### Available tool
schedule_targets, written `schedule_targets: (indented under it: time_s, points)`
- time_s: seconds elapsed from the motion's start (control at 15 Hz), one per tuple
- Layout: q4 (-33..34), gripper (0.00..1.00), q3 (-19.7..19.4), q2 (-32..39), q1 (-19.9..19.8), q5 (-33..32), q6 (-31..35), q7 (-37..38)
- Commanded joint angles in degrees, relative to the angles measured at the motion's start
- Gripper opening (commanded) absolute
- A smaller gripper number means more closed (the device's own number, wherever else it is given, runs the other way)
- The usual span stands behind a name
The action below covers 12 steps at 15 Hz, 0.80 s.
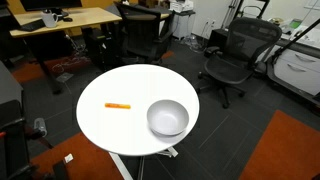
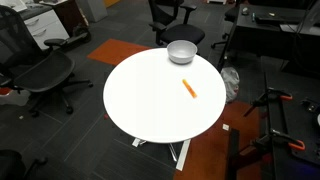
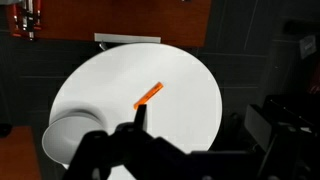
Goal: Put the marker in the bowl
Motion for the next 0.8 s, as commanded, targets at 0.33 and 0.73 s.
schedule_targets:
  time_s: [0.33,0.73]
  points:
    - [0.16,1.0,1.24,0.35,-1.61,0.83,-0.22,-0.8]
    - [-3.44,1.0,1.55,8.45,-0.59,6.15,16.2,1.61]
